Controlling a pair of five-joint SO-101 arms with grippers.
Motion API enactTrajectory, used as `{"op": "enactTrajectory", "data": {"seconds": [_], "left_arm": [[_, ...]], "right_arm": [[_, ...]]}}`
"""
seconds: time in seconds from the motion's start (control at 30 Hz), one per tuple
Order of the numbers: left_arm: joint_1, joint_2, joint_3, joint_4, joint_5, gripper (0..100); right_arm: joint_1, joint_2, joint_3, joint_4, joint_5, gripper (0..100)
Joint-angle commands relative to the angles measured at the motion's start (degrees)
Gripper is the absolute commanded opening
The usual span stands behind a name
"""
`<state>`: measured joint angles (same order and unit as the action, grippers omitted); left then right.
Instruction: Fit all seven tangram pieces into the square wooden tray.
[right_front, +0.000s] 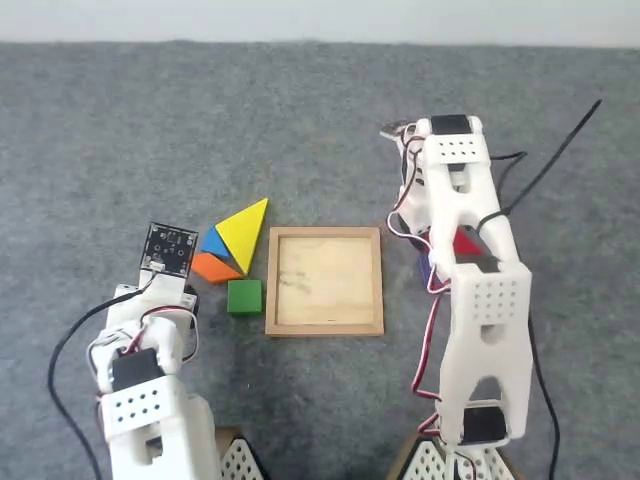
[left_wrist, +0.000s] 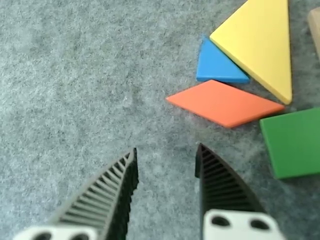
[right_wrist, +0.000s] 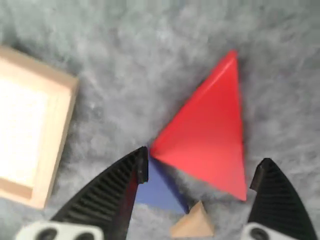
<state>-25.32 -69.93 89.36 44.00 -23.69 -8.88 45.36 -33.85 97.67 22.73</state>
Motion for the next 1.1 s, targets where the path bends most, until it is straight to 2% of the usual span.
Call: {"op": "enactTrajectory", "data": {"seconds": [0.0,0.2,0.33,0.47,0.6,0.93,1.07], "left_arm": [[-0.1,-1.3,-0.6,-1.6,-0.5,18],[-0.1,-1.3,-0.6,-1.6,-0.5,18],[-0.1,-1.3,-0.6,-1.6,-0.5,18],[-0.1,-1.3,-0.6,-1.5,-0.5,18],[-0.1,-1.3,-0.6,-1.5,-0.5,18],[-0.1,-1.3,-0.6,-1.5,-0.5,18],[-0.1,-1.3,-0.6,-1.5,-0.5,18]], "right_arm": [[0.1,-12.4,11.3,-6.1,5.5,34.0],[-0.6,-29.8,36.7,-23.6,13.0,34.4],[-0.1,-30.1,41.0,-27.0,16.4,37.0],[2.1,-24.1,37.0,-28.6,18.6,43.7],[3.4,-15.8,28.3,-27.6,18.8,43.1],[3.4,-2.3,9.0,-14.5,20.2,43.1],[1.9,-1.3,7.3,-12.4,16.3,43.0]]}}
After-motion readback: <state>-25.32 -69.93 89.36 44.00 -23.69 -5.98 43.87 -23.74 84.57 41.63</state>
